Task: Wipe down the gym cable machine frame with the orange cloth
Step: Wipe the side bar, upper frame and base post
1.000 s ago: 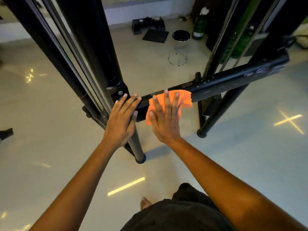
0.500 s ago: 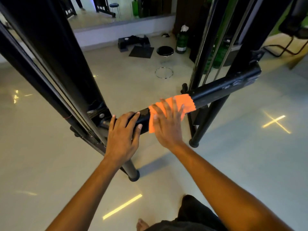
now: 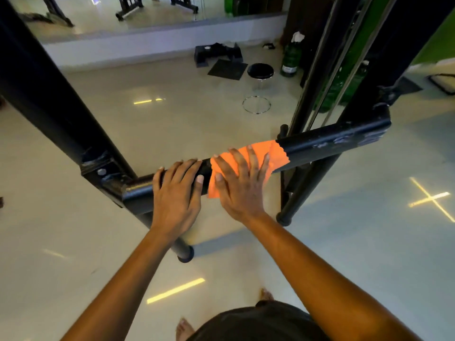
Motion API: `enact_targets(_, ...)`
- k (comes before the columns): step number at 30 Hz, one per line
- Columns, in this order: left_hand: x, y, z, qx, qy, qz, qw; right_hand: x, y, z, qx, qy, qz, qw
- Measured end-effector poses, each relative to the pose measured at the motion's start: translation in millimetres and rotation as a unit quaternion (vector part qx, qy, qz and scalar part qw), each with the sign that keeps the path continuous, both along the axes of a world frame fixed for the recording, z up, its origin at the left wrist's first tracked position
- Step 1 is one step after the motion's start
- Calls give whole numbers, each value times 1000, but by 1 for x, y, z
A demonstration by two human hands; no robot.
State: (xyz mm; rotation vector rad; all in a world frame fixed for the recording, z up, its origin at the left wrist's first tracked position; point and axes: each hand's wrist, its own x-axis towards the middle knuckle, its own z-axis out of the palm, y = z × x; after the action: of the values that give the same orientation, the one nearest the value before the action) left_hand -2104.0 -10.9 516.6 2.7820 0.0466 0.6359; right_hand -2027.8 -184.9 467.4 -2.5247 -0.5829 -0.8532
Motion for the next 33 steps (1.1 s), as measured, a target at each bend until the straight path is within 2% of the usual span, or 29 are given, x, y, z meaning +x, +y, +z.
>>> enact_targets(4,18,-30,-4,3,-15,30,999,36,-53,-15,-69,-106,90,988)
enact_targets(8,15,-47,-10,14,-22,73,997,64,-118,-20,-48,-65,29,996)
enact_targets(11,18,-53,-12,34,-25,94,995,48,-89,-11,-3,-23,-3,1000)
enact_targets(15,19,-58,-11,44,-11,107,993,26,-42,-4,-9,-27,57,998)
enact_targets(20,17,-54,-9,42,-19,107,993,57,-92,-7,-75,-95,102,987)
enact_targets(23,17,-54,-9,40,-22,104,994,55,-103,-3,-52,-57,56,995)
enact_targets(28,17,-53,-8,37,-26,95,994,20,-47,8,-8,37,0,999)
enact_targets(33,17,-52,-13,28,-48,94,994,35,-74,12,-61,-18,61,996)
